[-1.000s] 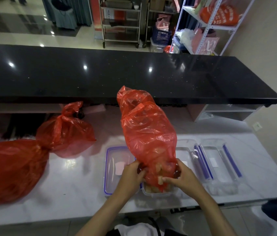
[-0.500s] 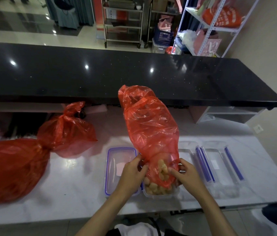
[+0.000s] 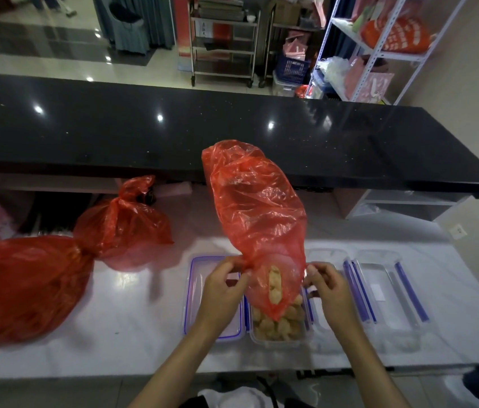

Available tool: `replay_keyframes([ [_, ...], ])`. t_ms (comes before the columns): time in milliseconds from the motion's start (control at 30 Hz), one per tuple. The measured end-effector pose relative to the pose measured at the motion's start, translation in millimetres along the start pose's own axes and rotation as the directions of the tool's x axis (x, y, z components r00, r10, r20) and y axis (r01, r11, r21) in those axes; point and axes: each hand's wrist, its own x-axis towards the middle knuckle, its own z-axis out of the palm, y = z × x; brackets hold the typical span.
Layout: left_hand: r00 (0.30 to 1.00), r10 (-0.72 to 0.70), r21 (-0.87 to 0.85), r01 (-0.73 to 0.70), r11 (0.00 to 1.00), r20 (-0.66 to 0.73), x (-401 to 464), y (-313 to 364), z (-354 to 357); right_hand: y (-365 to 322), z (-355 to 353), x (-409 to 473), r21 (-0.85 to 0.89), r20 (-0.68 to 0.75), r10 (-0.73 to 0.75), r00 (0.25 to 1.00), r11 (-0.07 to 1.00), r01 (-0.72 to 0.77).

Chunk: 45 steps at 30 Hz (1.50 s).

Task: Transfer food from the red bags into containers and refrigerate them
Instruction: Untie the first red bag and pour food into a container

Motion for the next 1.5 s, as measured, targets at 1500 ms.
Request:
replay_keyframes([
  [1500, 0.702, -0.508, -0.715, -0.003, 0.699, -0.499, -51.6, 77.8, -16.7, 0.8, 88.9, 74.6, -0.253, 0.653, -0.219, 0.725, 0.839, 0.481],
])
